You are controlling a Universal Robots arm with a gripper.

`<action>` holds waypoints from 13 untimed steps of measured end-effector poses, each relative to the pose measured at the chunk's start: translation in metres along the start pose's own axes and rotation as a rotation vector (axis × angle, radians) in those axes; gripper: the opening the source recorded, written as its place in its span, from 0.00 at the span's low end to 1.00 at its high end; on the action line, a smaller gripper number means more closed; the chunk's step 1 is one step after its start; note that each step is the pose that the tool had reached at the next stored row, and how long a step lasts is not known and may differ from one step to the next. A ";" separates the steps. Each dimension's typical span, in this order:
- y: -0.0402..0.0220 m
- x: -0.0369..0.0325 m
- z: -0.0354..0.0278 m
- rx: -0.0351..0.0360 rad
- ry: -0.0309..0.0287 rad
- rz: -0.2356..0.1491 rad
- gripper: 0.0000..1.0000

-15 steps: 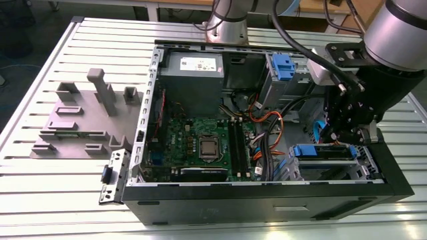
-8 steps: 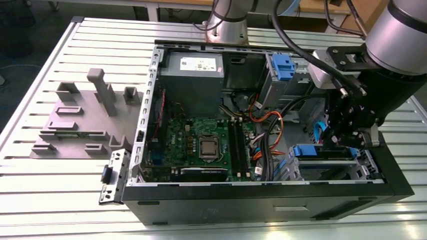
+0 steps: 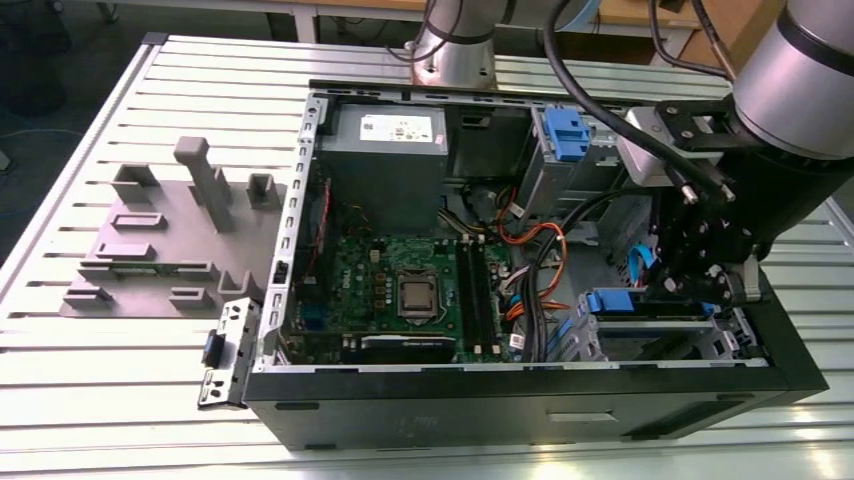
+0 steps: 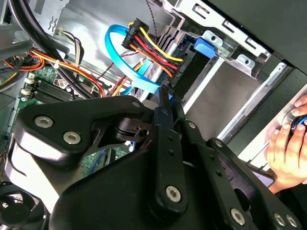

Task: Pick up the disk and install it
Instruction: 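Insert the second disk wire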

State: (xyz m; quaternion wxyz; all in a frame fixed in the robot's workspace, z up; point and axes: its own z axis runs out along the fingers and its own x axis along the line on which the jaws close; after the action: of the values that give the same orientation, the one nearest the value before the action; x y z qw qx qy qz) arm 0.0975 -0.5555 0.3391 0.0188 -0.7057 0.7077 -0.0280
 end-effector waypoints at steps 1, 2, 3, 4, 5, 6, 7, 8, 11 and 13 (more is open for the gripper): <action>-0.0002 0.0000 0.0002 0.0000 0.0000 0.000 0.16; -0.0004 0.0000 0.0005 0.0000 -0.0001 0.000 0.16; -0.0004 0.0000 0.0008 0.0003 -0.0002 -0.001 0.16; -0.0004 0.0000 0.0011 0.0007 -0.0005 -0.004 0.16; -0.0004 0.0000 0.0013 0.0013 -0.0006 -0.008 0.16; -0.0004 0.0000 0.0015 0.0017 -0.0007 -0.010 0.16; -0.0004 0.0000 0.0018 0.0020 -0.0009 -0.012 0.16; -0.0003 0.0000 0.0021 0.0021 -0.0009 -0.012 0.16; -0.0003 0.0000 0.0030 0.0022 -0.0009 -0.012 0.16; -0.0002 0.0000 0.0034 0.0022 -0.0007 -0.012 0.16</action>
State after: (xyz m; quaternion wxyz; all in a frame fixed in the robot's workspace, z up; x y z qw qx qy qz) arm 0.0979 -0.5556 0.3358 0.0196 -0.7098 0.7035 -0.0287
